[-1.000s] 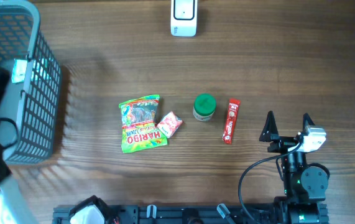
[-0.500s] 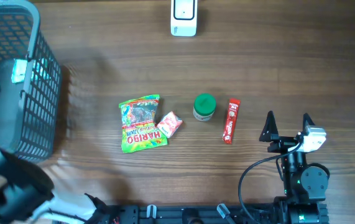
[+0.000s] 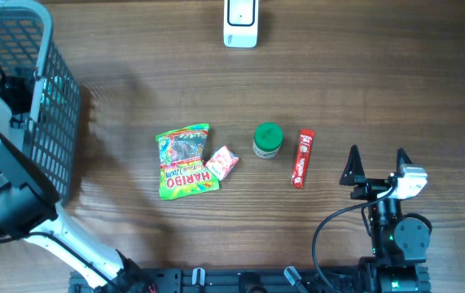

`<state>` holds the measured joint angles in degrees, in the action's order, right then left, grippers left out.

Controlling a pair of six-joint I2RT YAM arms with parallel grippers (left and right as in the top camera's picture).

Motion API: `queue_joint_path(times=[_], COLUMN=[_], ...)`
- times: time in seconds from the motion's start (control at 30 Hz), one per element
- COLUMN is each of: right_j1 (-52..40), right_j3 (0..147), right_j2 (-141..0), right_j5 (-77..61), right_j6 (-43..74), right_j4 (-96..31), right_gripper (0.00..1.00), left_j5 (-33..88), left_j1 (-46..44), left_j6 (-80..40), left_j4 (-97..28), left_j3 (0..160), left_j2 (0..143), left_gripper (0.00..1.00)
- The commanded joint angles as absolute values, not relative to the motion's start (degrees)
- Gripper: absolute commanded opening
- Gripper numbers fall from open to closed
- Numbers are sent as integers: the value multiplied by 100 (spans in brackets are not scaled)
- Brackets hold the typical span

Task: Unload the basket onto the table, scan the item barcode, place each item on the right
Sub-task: 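Move the left gripper back over the basket toward the pale green pack, then grasp the pale green wrapped pack in the basket with the left gripper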

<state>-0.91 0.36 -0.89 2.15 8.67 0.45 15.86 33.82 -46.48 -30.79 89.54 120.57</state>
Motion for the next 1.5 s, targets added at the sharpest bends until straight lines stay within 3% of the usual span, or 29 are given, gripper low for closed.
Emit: queue_joint_path(times=[0.0, 0.1, 0.13, 0.23, 0.27, 0.33, 0.4, 0.47, 0.7, 1.23, 1.27, 1.3, 1.37, 1.47], right_j1=[-67, -67, -67, -67, -67, -67, -67, -67, -67, -67, -67, -67, -67, -67], right_j3=[30, 30, 30, 30, 30, 30, 30, 30, 30, 30, 30, 30, 30, 30], right_j2=[-27, -27, -27, -27, -27, -27, -27, -27, -27, -27, -27, -27, -27, -27], right_j5=[248, 248, 248, 248, 248, 248, 248, 248, 248, 248, 248, 248, 248, 248], right_j6=[760, 762, 764, 762, 762, 764, 764, 762, 762, 762, 762, 762, 760, 762], right_j4=[62, 62, 62, 62, 62, 62, 62, 62, 62, 62, 62, 62, 62, 62], right_gripper=[100, 100, 100, 100, 100, 100, 99, 100, 100, 100, 100, 100, 100, 100], left_j5=[1111, 786, 775, 733, 735, 698, 473, 276, 338, 419, 318, 200, -60, -303], left_j1=[3203, 3098, 3076, 3059, 3061, 3083, 3114, 3124, 3236, 3741, 3741, 3741, 3741, 3739], left_j6=[-4742, -4737, -4707, -4674, -4674, -4672, -4672, -4668, -4501, -4370, -4375, -4375, -4372, -4370], left_j4=[-3061, -3085, -3107, -3238, -3275, -3389, -3675, -3883, -4171, -4635, -4713, -4779, -4882, -4989], left_j3=[8965, 8965, 8965, 8965, 8965, 8965, 8965, 8965, 8965, 8965, 8965, 8965, 8949, 8853], left_j2=[12276, 12344, 12357, 12370, 12370, 12370, 12370, 12370, 11994, 8829, 8746, 8709, 8757, 9056], left_gripper=[100, 100, 91, 47, 39, 30, 12, 4, 4, 4, 7, 41, 95, 100])
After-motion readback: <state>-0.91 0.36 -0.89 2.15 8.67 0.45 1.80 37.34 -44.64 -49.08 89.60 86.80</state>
